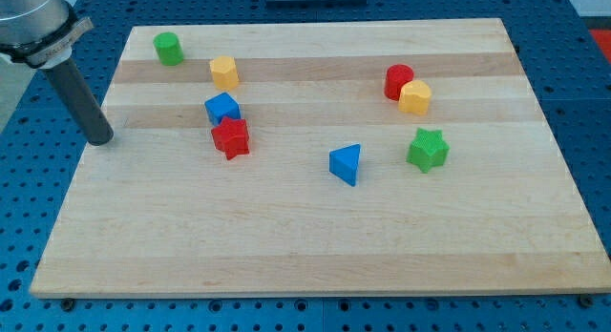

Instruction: Move your arm towards blue cube

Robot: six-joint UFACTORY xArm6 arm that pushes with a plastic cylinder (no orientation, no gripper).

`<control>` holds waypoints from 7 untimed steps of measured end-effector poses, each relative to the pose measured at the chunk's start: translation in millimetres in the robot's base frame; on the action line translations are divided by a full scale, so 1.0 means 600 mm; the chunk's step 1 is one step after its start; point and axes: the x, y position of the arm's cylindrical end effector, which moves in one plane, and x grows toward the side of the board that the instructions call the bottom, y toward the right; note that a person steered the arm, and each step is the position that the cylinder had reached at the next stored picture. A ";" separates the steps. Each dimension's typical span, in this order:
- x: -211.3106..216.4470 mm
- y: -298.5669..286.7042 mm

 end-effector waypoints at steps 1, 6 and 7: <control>0.000 0.019; -0.004 0.132; -0.006 0.132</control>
